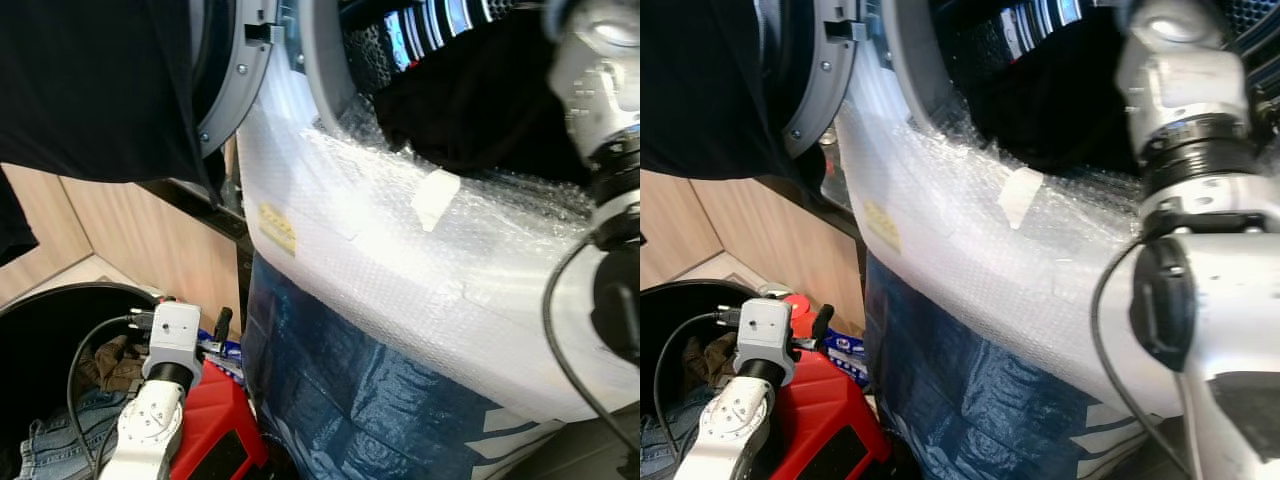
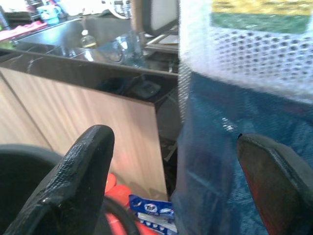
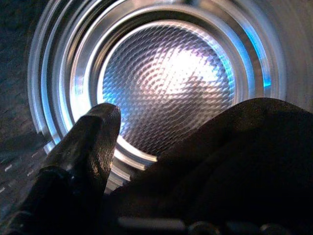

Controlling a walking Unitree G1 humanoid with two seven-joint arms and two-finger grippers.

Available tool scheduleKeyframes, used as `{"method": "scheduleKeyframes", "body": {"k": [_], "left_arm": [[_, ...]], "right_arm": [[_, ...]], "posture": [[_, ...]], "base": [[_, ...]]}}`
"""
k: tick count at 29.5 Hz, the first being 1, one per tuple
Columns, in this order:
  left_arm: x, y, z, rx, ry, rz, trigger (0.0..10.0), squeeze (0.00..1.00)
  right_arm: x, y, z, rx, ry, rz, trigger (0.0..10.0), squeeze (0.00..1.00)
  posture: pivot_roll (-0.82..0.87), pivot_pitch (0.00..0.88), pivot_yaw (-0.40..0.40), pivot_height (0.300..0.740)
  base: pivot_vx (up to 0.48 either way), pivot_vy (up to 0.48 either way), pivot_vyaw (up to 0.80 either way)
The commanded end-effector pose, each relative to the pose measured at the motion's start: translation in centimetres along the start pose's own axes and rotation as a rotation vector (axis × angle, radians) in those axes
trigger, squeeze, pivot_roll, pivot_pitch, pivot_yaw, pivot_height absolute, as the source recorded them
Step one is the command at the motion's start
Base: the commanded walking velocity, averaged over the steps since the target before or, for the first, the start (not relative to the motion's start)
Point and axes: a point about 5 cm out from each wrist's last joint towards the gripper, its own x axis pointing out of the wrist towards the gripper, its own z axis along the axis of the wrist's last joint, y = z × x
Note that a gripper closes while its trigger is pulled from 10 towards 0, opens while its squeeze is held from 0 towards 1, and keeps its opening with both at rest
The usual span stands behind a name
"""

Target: Clothes washing

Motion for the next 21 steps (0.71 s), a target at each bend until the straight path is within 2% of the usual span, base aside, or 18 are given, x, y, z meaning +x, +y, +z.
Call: {"method": "scheduleKeyframes", "body": {"k": [1,2,4,5,6,7,8,10,12,14,17,18,19,21], "left_arm": [[0.1,-0.3,0.4,-0.005,-0.01,-0.013,10.0,0.0],[0.1,-0.3,0.4,-0.006,-0.01,-0.012,10.0,0.0],[0.1,-0.5,0.3,-0.006,-0.003,-0.028,10.0,0.0],[0.1,-0.5,0.3,-0.006,-0.003,-0.028,10.0,0.0],[0.1,-0.6,0.3,-0.006,-0.001,-0.033,10.0,0.0],[0.1,-0.6,0.3,-0.007,0.002,-0.039,10.0,0.0],[0.1,-0.6,0.3,-0.007,0.002,-0.039,10.0,0.0],[-0.1,-0.7,0.2,-0.008,0.004,-0.043,10.0,0.0],[-0.2,-0.8,0.2,-0.01,0.007,-0.048,10.0,0.0],[-0.2,-0.8,0.1,-0.011,0.01,-0.051,10.0,0.0],[-0.4,-1.1,-0.1,-0.014,0.018,-0.062,10.0,0.0],[-0.4,-1.1,-0.1,-0.014,0.018,-0.062,10.0,0.0],[-0.4,-1.3,-0.1,-0.018,0.02,-0.07,10.0,0.0],[-0.4,-1.5,-0.1,-0.022,0.022,-0.076,10.0,0.0]], "right_arm": [[-0.1,0.7,-0.3,-0.013,0.006,0.04,10.0,0.0],[-0.2,1.3,-1.1,-0.024,0.033,0.08,10.0,0.0],[-1.4,4.0,-4.3,-0.033,0.144,0.264,10.0,0.0],[-1.4,4.0,-4.3,-0.033,0.144,0.264,10.0,0.0],[-1.9,4.8,-5.4,-0.022,0.185,0.315,10.0,0.0],[-2.7,5.6,-7.6,-0.063,0.24,0.355,10.0,0.0],[-2.7,5.6,-7.6,-0.063,0.24,0.355,10.0,0.0],[-3.1,5.3,-9.5,-0.087,0.294,0.342,10.0,0.0],[-3.3,5.1,-10.3,-0.073,0.323,0.338,10.0,0.0],[-3.3,4.8,-10.6,-0.033,0.35,0.327,10.0,0.0],[-3.0,4.9,-9.3,0.058,0.341,0.338,10.0,0.0],[-3.0,4.9,-9.3,0.058,0.341,0.338,10.0,0.0],[-2.7,5.0,-7.6,0.077,0.301,0.355,10.0,0.0],[-2.6,4.8,-6.5,0.081,0.276,0.36,10.0,0.0]], "posture": [[0.12,0.081,-0.111,0.74],[0.12,0.084,-0.108,0.74],[0.12,0.084,-0.107,0.74],[0.12,0.084,-0.107,0.74],[0.12,0.085,-0.106,0.74],[0.11,0.09,-0.104,0.74],[0.11,0.09,-0.104,0.74],[0.11,0.09,-0.106,0.74],[0.11,0.091,-0.111,0.74],[0.11,0.091,-0.111,0.74],[0.1,0.098,-0.108,0.74],[0.1,0.098,-0.108,0.74],[0.08,0.105,-0.109,0.74],[0.08,0.104,-0.11,0.74]], "base": [[0.0,0.0,0.0],[0.0,0.0,0.0],[0.0,0.0,0.0],[0.0,0.0,0.0],[0.0,0.0,0.0],[0.0,0.0,0.0],[0.0,0.0,0.0],[0.0,0.0,0.0],[0.0,0.0,0.0],[0.0,0.0,0.0],[0.0,0.0,0.0],[0.0,0.0,0.0],[0.0,0.0,0.0],[0.0,0.0,0.0]]}}
